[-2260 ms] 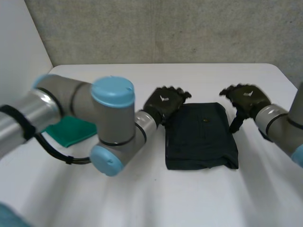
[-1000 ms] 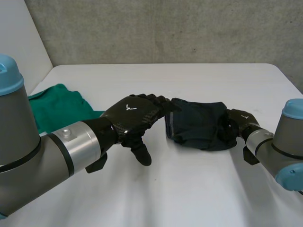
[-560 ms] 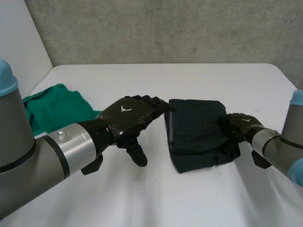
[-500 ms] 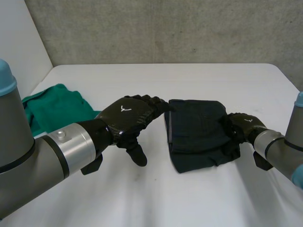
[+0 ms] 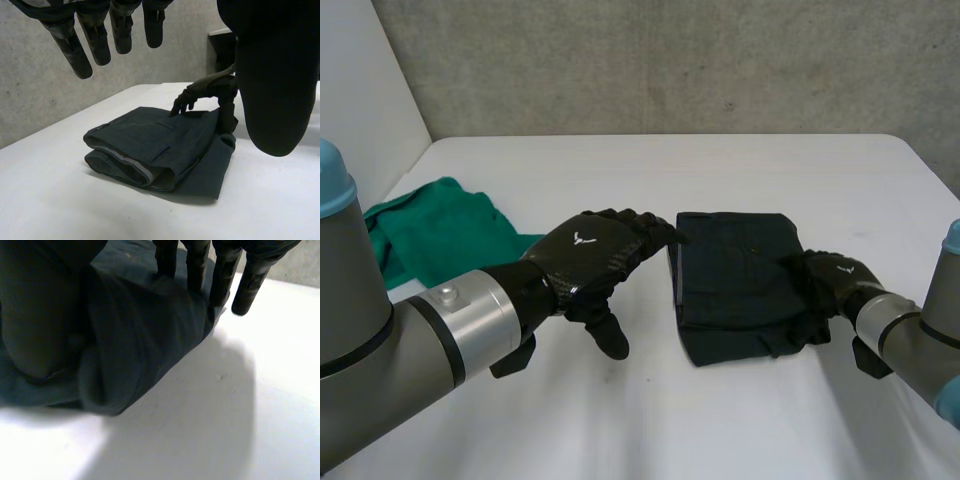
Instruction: Fold the laundry.
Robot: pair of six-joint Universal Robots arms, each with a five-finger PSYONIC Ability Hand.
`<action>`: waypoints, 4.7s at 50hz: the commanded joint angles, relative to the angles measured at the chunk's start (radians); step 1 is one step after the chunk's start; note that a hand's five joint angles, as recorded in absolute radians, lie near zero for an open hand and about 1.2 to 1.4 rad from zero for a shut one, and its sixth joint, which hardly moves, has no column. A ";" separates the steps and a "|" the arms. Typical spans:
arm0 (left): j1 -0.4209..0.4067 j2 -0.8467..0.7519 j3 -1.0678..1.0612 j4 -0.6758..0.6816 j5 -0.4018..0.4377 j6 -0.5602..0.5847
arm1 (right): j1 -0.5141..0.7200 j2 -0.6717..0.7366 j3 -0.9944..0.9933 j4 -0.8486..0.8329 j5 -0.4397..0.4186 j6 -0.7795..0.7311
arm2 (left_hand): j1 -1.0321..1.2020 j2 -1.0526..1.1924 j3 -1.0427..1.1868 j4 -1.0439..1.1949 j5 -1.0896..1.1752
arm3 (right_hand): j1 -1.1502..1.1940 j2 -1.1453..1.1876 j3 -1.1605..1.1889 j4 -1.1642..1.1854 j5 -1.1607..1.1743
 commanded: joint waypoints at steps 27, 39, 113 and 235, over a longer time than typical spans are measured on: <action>0.012 0.008 -0.013 0.030 -0.001 -0.002 | -0.010 0.469 -0.842 0.095 0.027 -0.173 | -0.009 -0.030 -0.036 -0.030 -0.042 | 1.187 1.138 1.143 1.134 1.124; 0.013 0.009 -0.002 0.030 -0.003 -0.009 | -0.221 0.808 -1.508 0.368 0.179 -0.176 | -0.009 -0.030 -0.036 -0.030 -0.042 | 1.187 1.138 1.143 1.134 1.124; 0.145 0.038 0.050 0.202 -0.106 -0.034 | -0.292 0.066 -0.927 0.374 0.192 -0.578 | -0.010 -0.031 -0.036 -0.031 -0.043 | -0.035 -0.084 -0.078 -0.088 -0.097; 0.032 -0.487 0.272 0.160 -0.233 0.147 | -0.067 0.172 -0.469 0.610 -0.203 -0.069 | 1.212 1.191 1.185 1.191 1.179 | -0.035 -0.084 -0.078 -0.088 -0.097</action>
